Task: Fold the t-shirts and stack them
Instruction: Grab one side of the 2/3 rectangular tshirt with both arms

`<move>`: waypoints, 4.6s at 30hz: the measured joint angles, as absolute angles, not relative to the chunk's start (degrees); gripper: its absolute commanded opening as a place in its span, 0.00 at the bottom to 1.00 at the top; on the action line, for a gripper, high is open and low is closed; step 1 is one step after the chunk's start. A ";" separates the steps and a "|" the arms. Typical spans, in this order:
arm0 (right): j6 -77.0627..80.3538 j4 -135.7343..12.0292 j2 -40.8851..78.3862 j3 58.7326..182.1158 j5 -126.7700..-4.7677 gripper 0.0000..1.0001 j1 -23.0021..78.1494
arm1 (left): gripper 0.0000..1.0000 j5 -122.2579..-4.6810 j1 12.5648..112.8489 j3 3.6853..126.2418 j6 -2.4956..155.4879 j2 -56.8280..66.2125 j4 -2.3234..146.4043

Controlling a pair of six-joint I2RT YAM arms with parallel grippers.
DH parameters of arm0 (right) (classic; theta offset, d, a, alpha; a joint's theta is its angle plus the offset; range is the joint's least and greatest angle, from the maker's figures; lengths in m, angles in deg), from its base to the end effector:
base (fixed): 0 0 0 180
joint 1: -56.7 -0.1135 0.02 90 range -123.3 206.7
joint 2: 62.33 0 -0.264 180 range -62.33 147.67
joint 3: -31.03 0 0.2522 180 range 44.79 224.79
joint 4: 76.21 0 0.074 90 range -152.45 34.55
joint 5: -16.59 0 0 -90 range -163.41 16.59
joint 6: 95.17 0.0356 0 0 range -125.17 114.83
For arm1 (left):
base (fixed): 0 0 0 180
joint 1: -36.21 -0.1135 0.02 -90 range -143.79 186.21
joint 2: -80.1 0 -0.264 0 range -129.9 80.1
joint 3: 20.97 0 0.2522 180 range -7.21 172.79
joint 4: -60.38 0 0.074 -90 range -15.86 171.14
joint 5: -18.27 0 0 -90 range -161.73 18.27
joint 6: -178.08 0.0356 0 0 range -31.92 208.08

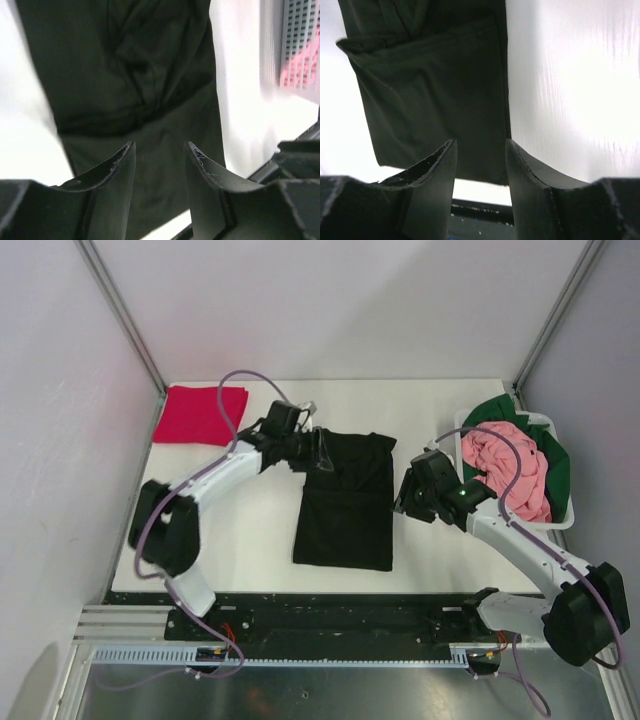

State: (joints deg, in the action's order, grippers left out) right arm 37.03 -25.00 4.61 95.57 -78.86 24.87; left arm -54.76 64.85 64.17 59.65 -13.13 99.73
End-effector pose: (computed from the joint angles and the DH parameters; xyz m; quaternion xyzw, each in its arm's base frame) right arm 0.2002 0.1203 0.2577 0.1005 0.9437 0.1517 0.2762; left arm 0.3089 -0.1805 0.2620 0.0552 0.9215 -0.2923 0.2497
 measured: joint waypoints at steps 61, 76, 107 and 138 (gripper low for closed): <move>35.01 -33.87 13.37 95.57 -74.43 0.43 31.31 | 0.05 -61.84 66.23 82.53 53.86 -38.71 95.44; 34.60 -33.98 15.03 95.57 -74.49 0.43 31.31 | 0.39 -64.38 66.27 76.69 55.19 -35.86 92.60; 46.29 -34.22 3.36 74.11 -65.31 0.36 19.99 | 0.49 -62.85 63.17 27.62 52.44 7.72 92.45; 52.28 -39.33 1.09 68.95 -63.96 0.12 19.69 | 0.43 -52.62 67.12 16.74 48.96 15.68 92.10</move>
